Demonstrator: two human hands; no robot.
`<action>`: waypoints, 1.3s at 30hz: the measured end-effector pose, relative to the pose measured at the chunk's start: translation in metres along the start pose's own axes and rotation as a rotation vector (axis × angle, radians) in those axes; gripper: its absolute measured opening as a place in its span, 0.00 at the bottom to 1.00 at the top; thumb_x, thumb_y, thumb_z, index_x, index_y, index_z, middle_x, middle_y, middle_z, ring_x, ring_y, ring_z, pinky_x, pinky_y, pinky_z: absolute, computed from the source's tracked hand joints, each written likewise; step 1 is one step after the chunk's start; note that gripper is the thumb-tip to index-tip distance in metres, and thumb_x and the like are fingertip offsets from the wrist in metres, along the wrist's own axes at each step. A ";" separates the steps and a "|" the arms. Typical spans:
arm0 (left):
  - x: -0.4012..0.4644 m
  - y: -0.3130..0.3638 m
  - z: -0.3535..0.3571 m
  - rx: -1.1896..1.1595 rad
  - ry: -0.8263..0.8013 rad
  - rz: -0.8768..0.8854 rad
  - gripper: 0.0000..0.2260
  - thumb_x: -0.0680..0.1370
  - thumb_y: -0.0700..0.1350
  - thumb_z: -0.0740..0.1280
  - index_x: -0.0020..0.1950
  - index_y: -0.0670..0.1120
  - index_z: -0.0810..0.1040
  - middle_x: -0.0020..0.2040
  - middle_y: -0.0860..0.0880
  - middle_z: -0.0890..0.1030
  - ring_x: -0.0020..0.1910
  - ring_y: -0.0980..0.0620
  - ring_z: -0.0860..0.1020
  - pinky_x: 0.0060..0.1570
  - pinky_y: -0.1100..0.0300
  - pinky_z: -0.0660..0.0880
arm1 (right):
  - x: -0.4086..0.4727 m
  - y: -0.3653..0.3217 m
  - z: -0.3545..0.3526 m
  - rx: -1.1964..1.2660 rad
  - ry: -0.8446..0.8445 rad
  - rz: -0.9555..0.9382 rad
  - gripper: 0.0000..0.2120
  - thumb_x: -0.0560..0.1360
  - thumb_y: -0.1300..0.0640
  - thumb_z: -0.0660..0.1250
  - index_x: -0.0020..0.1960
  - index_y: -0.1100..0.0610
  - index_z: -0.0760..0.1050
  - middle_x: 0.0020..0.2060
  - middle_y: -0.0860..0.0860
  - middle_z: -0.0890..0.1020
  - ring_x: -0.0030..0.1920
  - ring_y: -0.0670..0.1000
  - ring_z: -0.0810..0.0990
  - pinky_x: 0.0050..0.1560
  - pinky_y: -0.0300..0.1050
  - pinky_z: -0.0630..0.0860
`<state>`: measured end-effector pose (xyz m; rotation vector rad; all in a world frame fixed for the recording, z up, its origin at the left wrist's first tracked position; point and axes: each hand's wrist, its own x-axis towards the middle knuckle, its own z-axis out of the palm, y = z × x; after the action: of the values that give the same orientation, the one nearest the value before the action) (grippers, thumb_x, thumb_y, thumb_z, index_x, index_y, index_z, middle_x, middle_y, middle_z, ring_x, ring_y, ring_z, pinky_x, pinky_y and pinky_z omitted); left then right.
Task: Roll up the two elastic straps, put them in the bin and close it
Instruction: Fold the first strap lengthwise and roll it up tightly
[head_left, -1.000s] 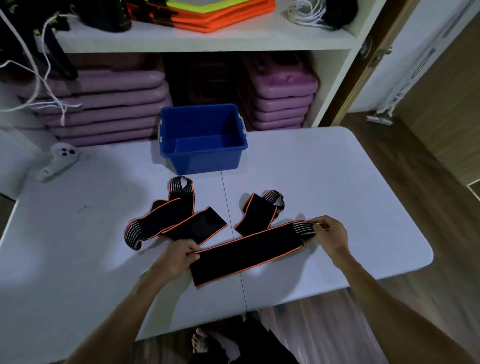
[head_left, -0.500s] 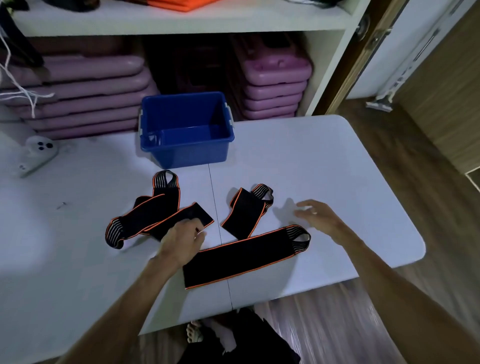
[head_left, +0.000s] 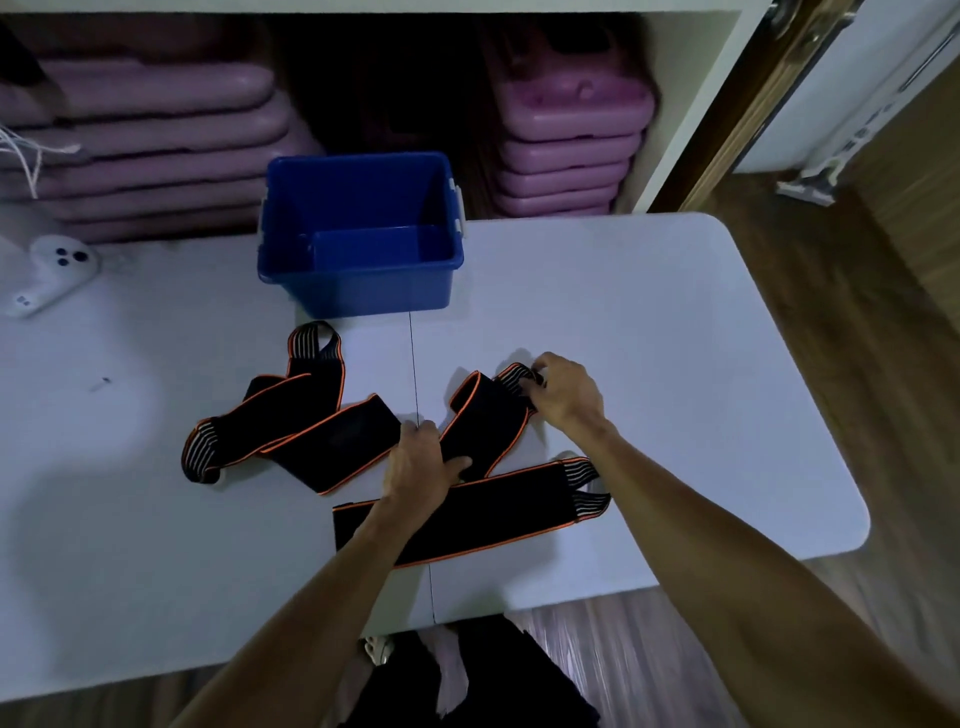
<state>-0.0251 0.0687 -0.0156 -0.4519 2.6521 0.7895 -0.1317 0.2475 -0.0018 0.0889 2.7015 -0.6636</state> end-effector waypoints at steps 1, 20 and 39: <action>0.000 0.000 -0.003 -0.058 0.006 -0.002 0.18 0.72 0.52 0.73 0.50 0.41 0.73 0.50 0.43 0.74 0.47 0.42 0.77 0.38 0.57 0.72 | 0.001 0.001 0.000 0.016 0.025 0.009 0.12 0.78 0.50 0.64 0.57 0.55 0.77 0.53 0.55 0.82 0.51 0.59 0.81 0.48 0.51 0.79; -0.059 -0.128 -0.091 -0.172 -0.314 0.103 0.07 0.72 0.46 0.74 0.44 0.46 0.78 0.36 0.47 0.83 0.34 0.54 0.81 0.32 0.65 0.73 | -0.103 0.066 -0.029 0.360 0.330 0.181 0.07 0.73 0.56 0.65 0.37 0.57 0.77 0.31 0.51 0.84 0.35 0.51 0.83 0.38 0.46 0.78; -0.062 -0.154 -0.076 -0.282 -0.274 0.021 0.12 0.73 0.44 0.73 0.55 0.50 0.76 0.51 0.48 0.75 0.44 0.48 0.81 0.38 0.60 0.80 | -0.124 0.070 0.014 -0.102 0.246 0.156 0.05 0.79 0.57 0.62 0.50 0.56 0.76 0.45 0.54 0.76 0.39 0.57 0.79 0.39 0.50 0.79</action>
<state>0.0735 -0.0846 -0.0019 -0.3565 2.3065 1.1507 -0.0016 0.3060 0.0005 0.3744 2.9181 -0.4953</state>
